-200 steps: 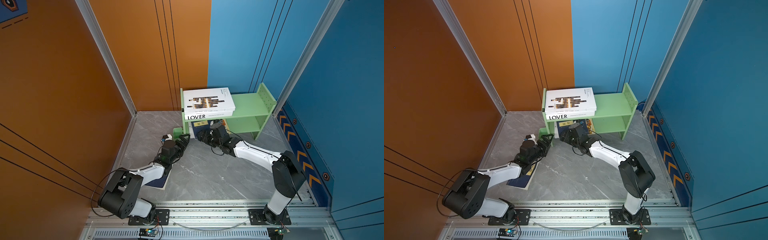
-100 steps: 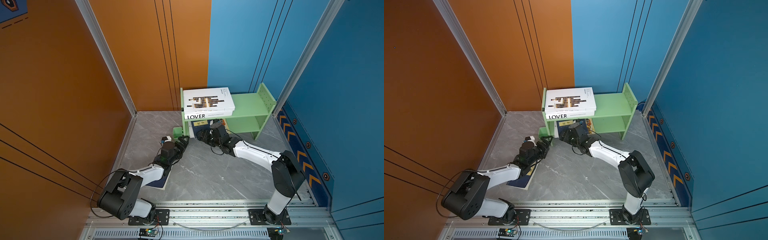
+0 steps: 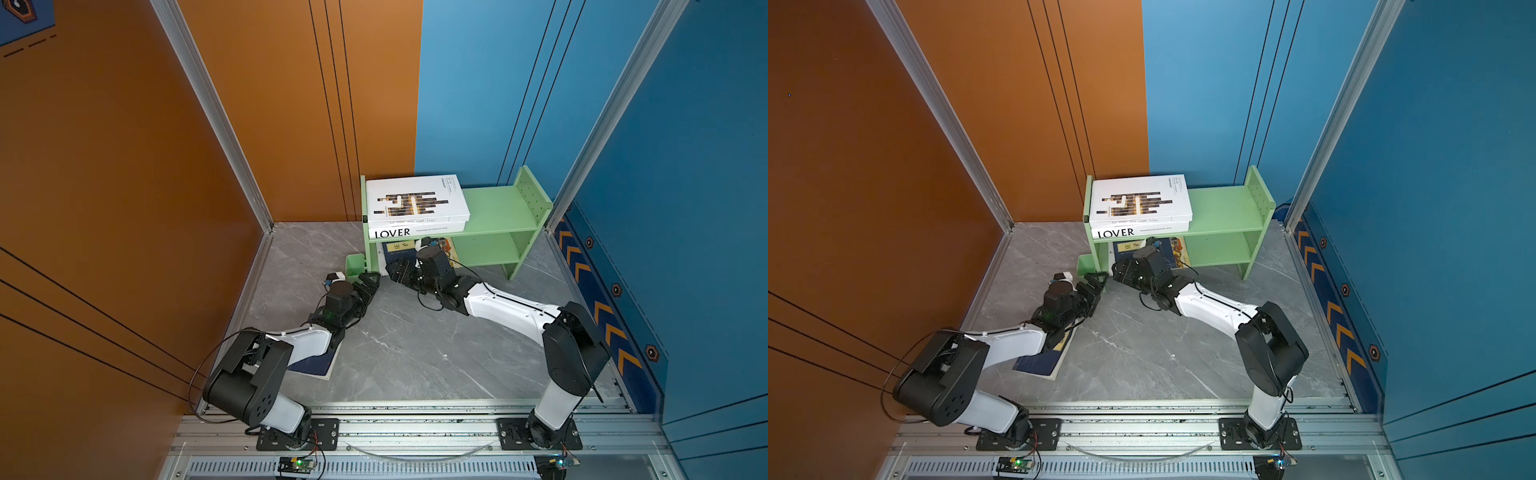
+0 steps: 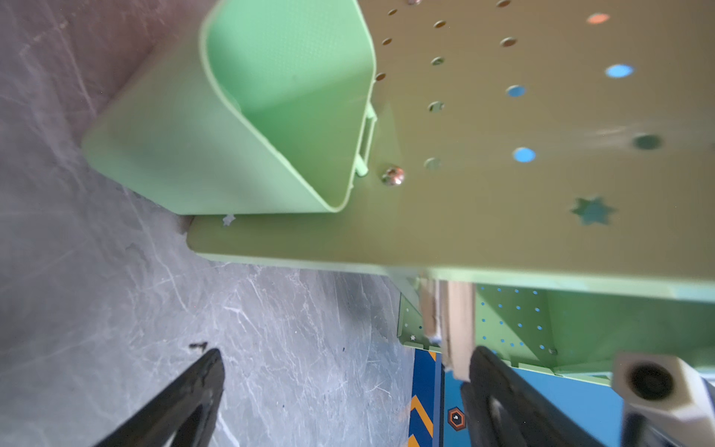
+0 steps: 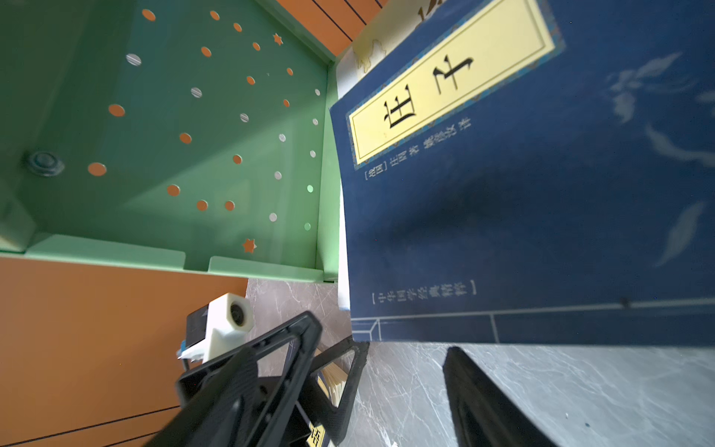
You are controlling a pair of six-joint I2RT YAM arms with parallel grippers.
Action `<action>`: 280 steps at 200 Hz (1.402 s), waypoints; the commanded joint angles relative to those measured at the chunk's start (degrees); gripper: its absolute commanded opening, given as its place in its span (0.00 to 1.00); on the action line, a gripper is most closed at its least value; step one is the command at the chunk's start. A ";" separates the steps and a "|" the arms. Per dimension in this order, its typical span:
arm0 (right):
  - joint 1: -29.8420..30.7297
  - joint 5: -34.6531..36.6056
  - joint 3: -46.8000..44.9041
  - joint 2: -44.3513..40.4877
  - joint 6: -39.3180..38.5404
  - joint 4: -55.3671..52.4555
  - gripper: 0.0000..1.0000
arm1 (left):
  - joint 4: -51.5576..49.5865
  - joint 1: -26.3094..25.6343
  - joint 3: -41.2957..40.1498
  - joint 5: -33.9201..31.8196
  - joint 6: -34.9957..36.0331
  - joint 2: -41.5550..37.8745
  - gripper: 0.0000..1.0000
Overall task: Stacking books/files
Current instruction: Rotate the book on the bookshelf.
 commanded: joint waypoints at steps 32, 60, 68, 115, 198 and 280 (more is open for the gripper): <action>-0.16 1.68 1.70 0.08 -1.76 2.49 0.78 | 1.38 0.34 3.83 0.78 0.80 4.03 0.99; -0.31 1.97 1.25 -0.30 -1.75 2.49 0.78 | 1.36 0.13 4.02 0.30 0.36 4.57 0.99; -0.31 1.94 1.17 -0.39 -1.67 2.43 0.78 | 1.38 0.11 4.06 0.28 0.20 4.72 0.99; 0.21 3.41 -0.90 -1.41 -0.04 3.98 0.79 | 1.38 -0.02 3.61 -0.05 -0.46 5.43 0.98; 1.43 4.35 -0.42 -0.65 0.46 3.04 0.79 | 1.38 -0.06 3.80 0.61 -0.90 6.19 0.98; 1.63 6.58 -1.17 -1.42 0.28 2.72 0.79 | 1.37 -0.02 3.57 1.08 -0.84 5.72 0.98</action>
